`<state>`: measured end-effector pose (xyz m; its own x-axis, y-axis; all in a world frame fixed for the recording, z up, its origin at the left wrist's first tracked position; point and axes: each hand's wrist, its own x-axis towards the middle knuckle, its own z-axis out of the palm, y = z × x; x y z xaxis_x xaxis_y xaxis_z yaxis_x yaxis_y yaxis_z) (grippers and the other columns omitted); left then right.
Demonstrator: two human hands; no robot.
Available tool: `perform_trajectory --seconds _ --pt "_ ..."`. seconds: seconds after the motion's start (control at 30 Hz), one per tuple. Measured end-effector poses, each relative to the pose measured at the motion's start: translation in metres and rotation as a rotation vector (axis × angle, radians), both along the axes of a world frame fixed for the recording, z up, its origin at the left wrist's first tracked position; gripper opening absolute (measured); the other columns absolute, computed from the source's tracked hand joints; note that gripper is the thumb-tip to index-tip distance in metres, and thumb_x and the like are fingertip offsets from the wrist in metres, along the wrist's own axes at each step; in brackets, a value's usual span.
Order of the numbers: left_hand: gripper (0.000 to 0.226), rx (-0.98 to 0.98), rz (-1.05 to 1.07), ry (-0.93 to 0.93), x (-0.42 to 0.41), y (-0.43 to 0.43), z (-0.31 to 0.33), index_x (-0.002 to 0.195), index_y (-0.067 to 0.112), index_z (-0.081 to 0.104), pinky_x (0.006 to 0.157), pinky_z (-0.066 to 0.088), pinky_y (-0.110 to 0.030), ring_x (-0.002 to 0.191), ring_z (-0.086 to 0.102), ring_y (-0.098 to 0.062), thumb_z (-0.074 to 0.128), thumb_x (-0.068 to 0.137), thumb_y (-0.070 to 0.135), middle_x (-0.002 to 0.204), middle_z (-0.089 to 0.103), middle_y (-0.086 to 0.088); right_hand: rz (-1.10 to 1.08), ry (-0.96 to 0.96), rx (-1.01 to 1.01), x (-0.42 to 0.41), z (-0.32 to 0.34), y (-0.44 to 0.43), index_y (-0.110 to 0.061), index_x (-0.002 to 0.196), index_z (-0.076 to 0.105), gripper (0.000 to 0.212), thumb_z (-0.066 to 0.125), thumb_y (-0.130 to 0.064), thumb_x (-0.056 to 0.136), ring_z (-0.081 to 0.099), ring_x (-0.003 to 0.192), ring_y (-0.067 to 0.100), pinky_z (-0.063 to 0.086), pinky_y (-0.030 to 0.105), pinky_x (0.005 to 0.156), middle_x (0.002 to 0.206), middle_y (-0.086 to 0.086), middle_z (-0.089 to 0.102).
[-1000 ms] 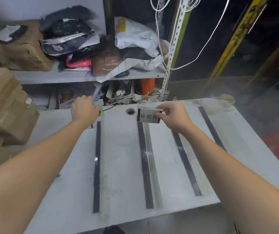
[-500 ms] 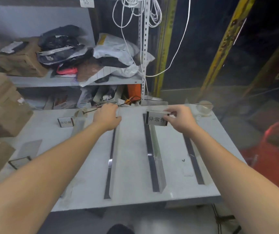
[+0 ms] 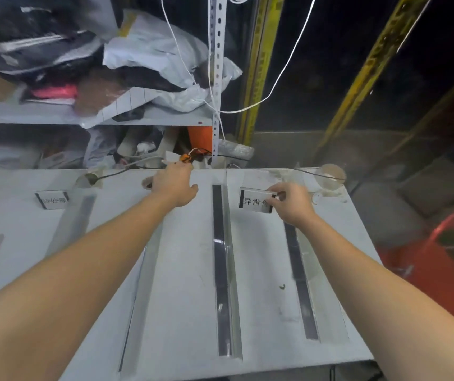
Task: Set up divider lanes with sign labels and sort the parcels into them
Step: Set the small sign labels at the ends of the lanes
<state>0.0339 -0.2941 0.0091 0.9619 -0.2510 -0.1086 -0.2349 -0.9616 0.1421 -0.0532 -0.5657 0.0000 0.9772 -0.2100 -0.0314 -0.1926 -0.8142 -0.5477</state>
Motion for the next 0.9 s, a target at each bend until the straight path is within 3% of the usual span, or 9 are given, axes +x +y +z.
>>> perform_trajectory --seconds 0.1,0.2,0.33,0.43,0.63,0.73,0.9 --pt "0.051 -0.02 -0.018 0.023 0.031 -0.012 -0.018 0.135 0.016 0.051 0.091 0.05 -0.045 0.121 0.054 -0.03 0.059 0.091 0.041 0.136 0.053 -0.008 -0.027 0.042 0.04 0.033 -0.023 -0.012 -0.004 0.112 0.073 0.023 0.07 -0.007 0.089 0.05 0.072 0.008 0.037 0.006 0.059 0.089 -0.001 0.062" --pt "0.053 -0.049 -0.018 0.078 0.06 -0.023 -0.032 0.135 0.016 0.051 0.095 0.05 -0.047 0.124 0.052 -0.029 0.059 0.09 0.043 0.138 0.054 -0.006 -0.062 0.058 0.085 0.061 -0.051 -0.022 -0.005 0.109 0.075 0.022 0.073 -0.009 0.087 0.056 0.086 0.013 0.037 0.016 0.073 0.103 0.004 0.072" --pt "0.052 -0.019 -0.028 0.099 0.089 -0.034 -0.043 0.135 0.017 0.051 0.095 0.049 -0.046 0.124 0.052 -0.029 0.057 0.09 0.042 0.134 0.056 -0.006 -0.07 0.108 0.1 0.088 -0.08 -0.03 -0.006 0.107 0.076 0.02 0.072 -0.009 0.088 0.056 0.089 0.015 0.035 0.008 0.067 0.1 0.004 0.07" --pt "0.053 0.018 -0.029 0.113 0.1 -0.038 -0.051 0.137 0.016 0.049 0.099 0.047 -0.047 0.124 0.051 -0.03 0.057 0.092 0.042 0.134 0.055 -0.007 -0.053 0.165 0.108 0.101 -0.093 -0.033 -0.004 0.114 0.072 0.024 0.07 -0.006 0.089 0.063 0.102 0.023 0.038 0.018 0.081 0.111 0.01 0.071" --pt "0.055 0.079 -0.066 0.091 0.104 -0.038 -0.064 0.14 0.017 0.047 0.109 0.038 -0.046 0.128 0.048 -0.03 0.057 0.092 0.042 0.137 0.055 -0.008 -0.067 0.223 0.071 0.106 -0.107 -0.043 -0.002 0.11 0.073 0.021 0.066 -0.001 0.09 0.065 0.106 0.027 0.042 0.022 0.085 0.112 0.012 0.072" --pt "0.058 0.087 -0.066 0.075 0.098 -0.036 -0.064 0.142 0.018 0.045 0.113 0.034 -0.045 0.131 0.047 -0.029 0.058 0.091 0.043 0.14 0.054 -0.007 -0.082 0.274 0.04 0.101 -0.105 -0.045 -0.005 0.115 0.071 0.026 0.066 -0.005 0.09 0.065 0.107 0.028 0.046 0.027 0.088 0.116 0.012 0.071" --pt "0.058 0.083 -0.044 0.048 0.077 -0.029 -0.048 0.141 0.017 0.046 0.111 0.036 -0.042 0.131 0.046 -0.028 0.059 0.09 0.041 0.141 0.052 -0.007 -0.02 0.211 -0.011 0.081 -0.073 -0.028 -0.015 0.138 0.056 0.051 0.068 -0.01 0.089 0.052 0.128 0.027 0.044 0.035 0.105 0.139 0.007 0.057"
